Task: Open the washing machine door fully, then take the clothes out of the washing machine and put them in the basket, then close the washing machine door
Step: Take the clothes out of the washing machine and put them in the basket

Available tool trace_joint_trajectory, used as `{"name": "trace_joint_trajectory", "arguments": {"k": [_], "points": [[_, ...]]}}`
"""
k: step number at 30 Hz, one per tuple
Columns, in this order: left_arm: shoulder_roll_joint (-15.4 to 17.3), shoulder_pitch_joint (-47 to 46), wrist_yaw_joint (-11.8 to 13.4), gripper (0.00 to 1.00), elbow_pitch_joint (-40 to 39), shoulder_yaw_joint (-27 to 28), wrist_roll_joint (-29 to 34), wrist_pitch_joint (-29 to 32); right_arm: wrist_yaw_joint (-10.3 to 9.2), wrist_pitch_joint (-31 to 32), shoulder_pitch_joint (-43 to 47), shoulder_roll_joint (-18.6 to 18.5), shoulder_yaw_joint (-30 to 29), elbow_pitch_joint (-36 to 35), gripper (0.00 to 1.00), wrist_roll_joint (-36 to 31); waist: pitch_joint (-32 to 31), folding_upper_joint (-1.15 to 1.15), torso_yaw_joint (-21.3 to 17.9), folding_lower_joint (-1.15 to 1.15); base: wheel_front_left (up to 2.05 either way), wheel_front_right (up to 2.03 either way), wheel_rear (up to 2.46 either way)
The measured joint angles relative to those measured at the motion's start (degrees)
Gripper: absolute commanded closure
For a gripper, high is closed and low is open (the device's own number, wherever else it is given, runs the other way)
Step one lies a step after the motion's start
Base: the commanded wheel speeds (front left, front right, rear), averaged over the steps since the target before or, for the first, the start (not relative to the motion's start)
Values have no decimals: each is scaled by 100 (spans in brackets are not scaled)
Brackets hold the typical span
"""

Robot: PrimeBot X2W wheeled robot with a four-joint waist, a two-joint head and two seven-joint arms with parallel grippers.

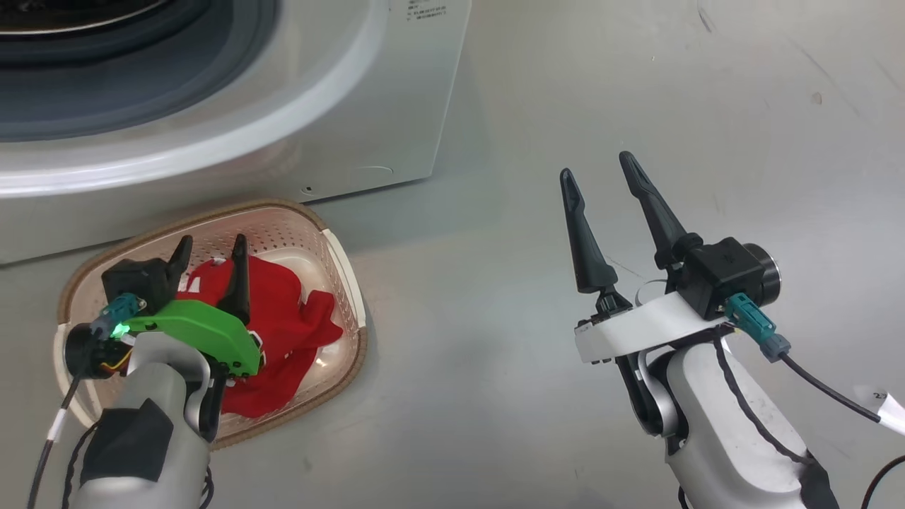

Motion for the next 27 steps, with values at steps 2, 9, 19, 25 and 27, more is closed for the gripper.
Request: {"name": "trace_joint_trajectory", "arguments": {"k": [2,9,19,25,27], "points": [[-33,53,0,0,-76,4,-1,-12,0,0,94,0,-82,47,0,-8,-129,0,65,0,0,0,0],[-60,242,15,0,-450,33,-1,-63,1,0,387,-74,-278,205,0,-105,-571,0,335,0,0,0,0],[-84,758,196,0,-1580,255,163,-74,8,1,815,-132,-439,369,0,-107,-1277,0,742,0,0,0,0],[-84,1216,272,0,-2150,243,326,-79,25,1,1070,-157,-492,413,0,-107,-1642,0,887,0,0,0,0],[-80,1391,296,0,-2280,237,355,-79,25,1,1164,-174,-509,420,0,-107,-1753,0,924,0,0,0,0]]}}
